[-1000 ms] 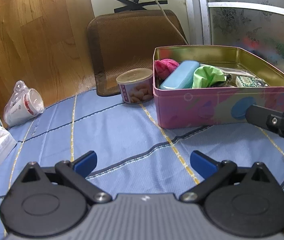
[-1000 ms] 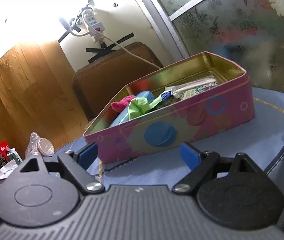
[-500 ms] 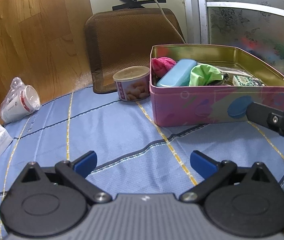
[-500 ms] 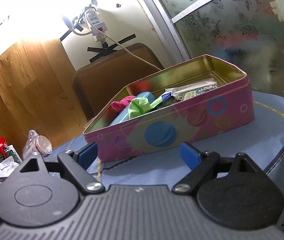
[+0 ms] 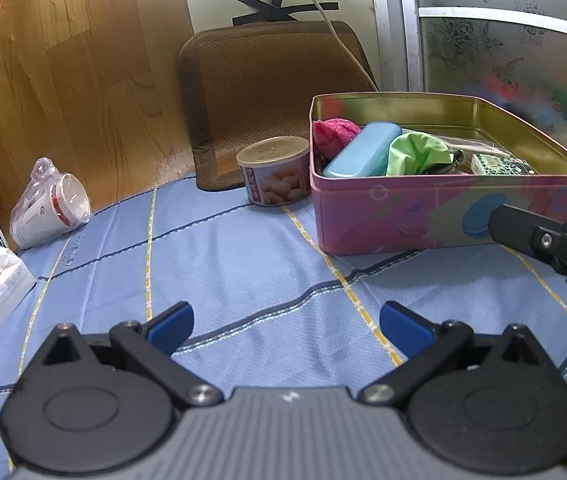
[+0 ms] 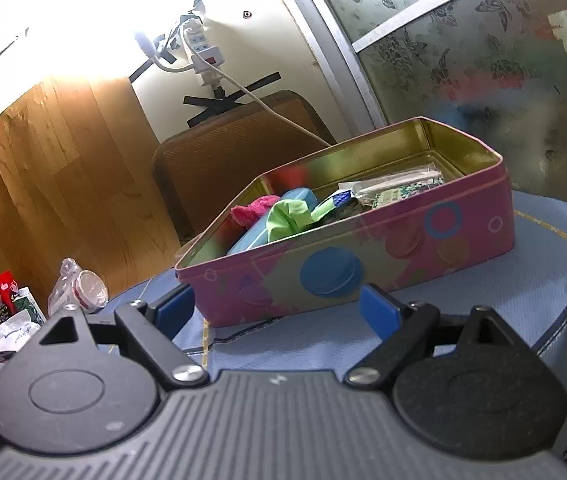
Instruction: Organize soft objects
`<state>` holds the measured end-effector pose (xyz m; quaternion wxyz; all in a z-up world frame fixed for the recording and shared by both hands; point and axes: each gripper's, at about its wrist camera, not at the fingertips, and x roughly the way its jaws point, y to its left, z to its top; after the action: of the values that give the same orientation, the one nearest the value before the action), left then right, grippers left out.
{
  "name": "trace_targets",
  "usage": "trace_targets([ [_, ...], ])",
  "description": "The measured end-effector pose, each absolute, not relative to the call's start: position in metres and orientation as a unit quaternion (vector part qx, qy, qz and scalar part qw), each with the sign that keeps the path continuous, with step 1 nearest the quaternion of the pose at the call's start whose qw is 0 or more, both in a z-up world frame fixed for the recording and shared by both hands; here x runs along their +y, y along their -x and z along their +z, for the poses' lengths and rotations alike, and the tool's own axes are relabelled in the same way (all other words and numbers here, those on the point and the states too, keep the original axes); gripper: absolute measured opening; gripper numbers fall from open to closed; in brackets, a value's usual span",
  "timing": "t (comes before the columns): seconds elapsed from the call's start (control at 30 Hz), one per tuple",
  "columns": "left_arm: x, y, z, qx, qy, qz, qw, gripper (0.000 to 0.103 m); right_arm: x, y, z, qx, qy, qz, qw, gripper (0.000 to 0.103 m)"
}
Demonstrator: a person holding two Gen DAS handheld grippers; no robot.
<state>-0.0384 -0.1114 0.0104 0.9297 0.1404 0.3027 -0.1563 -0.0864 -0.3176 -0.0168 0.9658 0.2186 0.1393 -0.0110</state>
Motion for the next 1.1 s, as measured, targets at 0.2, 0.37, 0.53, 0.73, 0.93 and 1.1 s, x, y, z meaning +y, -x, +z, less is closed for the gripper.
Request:
trace_targets([
  [0.2, -0.11, 0.038, 0.01, 0.306, -0.141, -0.16, 0.928, 0.103, -0.318, 0.086, -0.017, 0.139, -0.217, -0.012, 0.966, 0.092],
  [0.37, -0.109, 0.039, 0.012, 0.309, -0.138, -0.165, 0.926, 0.103, -0.316, 0.087, -0.015, 0.137, -0.213, -0.011, 0.967, 0.092],
  [0.53, -0.109, 0.043, 0.015, 0.304, -0.135, -0.167, 0.928, 0.103, -0.313, 0.089, -0.013, 0.134, -0.209, -0.013, 0.969, 0.092],
  [0.73, -0.105, 0.048, 0.023, 0.29, -0.132, -0.167, 0.933, 0.103, -0.313, 0.093, -0.008, 0.122, -0.202, -0.017, 0.972, 0.092],
  [0.93, -0.104, 0.052, 0.03, 0.276, -0.135, -0.156, 0.939, 0.103, -0.311, 0.096, -0.005, 0.112, -0.197, -0.02, 0.974, 0.093],
  [1.1, -0.103, 0.055, 0.034, 0.266, -0.138, -0.15, 0.942, 0.103, -0.31, 0.097, -0.003, 0.11, -0.193, -0.018, 0.975, 0.093],
])
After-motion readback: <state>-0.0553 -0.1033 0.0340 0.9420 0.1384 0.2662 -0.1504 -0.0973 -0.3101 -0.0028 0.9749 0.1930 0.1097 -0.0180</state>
